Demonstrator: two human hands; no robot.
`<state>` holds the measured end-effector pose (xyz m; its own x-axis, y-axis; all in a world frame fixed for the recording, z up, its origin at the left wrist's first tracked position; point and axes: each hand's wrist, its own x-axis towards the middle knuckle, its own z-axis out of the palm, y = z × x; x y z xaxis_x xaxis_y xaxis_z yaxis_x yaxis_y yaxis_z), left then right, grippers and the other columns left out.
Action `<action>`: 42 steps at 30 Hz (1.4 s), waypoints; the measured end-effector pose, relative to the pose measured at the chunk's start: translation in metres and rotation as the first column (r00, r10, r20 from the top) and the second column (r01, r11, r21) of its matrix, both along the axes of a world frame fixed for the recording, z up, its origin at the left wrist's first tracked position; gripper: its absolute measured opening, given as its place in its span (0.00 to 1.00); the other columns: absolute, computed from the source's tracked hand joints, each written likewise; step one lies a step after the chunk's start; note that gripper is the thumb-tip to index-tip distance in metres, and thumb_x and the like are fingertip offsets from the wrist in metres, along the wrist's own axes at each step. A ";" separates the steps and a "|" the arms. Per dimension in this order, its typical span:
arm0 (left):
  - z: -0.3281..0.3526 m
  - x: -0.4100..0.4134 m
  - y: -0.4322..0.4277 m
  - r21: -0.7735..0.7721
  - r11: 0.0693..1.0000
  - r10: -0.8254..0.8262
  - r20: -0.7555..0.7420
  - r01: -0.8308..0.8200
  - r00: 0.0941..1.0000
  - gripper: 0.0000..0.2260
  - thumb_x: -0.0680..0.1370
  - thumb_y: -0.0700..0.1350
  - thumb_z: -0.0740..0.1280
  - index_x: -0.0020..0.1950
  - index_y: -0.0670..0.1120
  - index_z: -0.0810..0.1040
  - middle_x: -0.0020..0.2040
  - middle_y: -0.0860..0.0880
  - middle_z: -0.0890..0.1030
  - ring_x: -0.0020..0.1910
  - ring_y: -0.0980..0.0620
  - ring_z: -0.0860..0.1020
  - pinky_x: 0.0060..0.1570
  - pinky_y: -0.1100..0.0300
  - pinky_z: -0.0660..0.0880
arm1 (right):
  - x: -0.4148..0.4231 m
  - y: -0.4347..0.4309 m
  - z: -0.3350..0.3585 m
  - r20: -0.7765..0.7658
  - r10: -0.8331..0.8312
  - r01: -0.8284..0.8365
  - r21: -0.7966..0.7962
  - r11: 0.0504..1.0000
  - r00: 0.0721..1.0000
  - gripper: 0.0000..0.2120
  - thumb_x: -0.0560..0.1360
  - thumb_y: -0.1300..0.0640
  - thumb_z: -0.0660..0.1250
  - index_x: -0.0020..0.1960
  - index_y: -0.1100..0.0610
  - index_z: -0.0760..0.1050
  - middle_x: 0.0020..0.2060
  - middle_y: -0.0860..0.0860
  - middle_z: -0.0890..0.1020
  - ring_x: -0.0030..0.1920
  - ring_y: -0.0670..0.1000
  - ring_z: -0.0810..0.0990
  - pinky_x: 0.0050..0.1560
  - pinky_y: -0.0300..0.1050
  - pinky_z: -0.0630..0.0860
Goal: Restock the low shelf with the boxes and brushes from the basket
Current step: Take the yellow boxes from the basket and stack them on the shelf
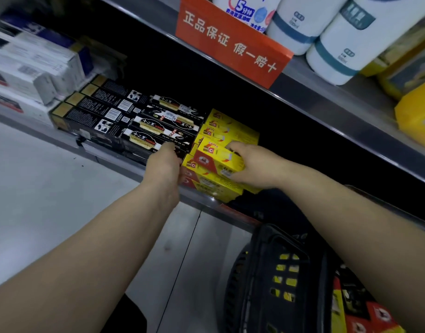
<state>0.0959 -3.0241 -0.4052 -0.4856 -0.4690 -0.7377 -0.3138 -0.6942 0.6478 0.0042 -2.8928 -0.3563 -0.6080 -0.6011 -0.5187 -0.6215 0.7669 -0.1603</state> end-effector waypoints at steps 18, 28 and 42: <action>0.009 0.006 0.005 0.149 0.983 -0.116 0.046 0.108 0.992 0.11 0.80 0.48 0.57 0.51 0.41 0.72 0.41 0.45 0.77 0.40 0.48 0.78 0.33 0.56 0.73 | -0.002 -0.011 -0.031 -0.097 0.069 -0.072 -0.029 0.997 0.993 0.32 0.74 0.50 0.69 0.74 0.49 0.58 0.68 0.55 0.68 0.64 0.56 0.71 0.57 0.45 0.72; 0.033 0.010 0.010 0.024 0.989 -0.147 0.008 0.147 0.989 0.08 0.78 0.45 0.60 0.45 0.43 0.75 0.40 0.47 0.77 0.41 0.50 0.77 0.47 0.56 0.74 | -0.001 -0.011 -0.029 -0.155 0.060 -0.060 0.002 0.998 0.986 0.33 0.74 0.49 0.69 0.74 0.53 0.61 0.68 0.56 0.70 0.64 0.57 0.71 0.53 0.44 0.71; 0.113 0.045 0.067 -0.703 0.421 -0.798 0.012 0.573 0.602 0.04 0.76 0.43 0.63 0.43 0.50 0.76 0.43 0.51 0.81 0.42 0.55 0.77 0.39 0.62 0.70 | 0.067 0.103 0.087 0.341 -0.325 0.470 -0.603 0.645 0.882 0.08 0.72 0.64 0.71 0.49 0.55 0.78 0.41 0.52 0.81 0.40 0.45 0.78 0.44 0.33 0.75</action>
<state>0.1405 -2.9574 -0.2924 -0.9713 -0.1277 -0.2005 -0.2262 0.2372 0.9448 0.0715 -2.7897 -0.2693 -0.8070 -0.5484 -0.2191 -0.1837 0.5856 -0.7895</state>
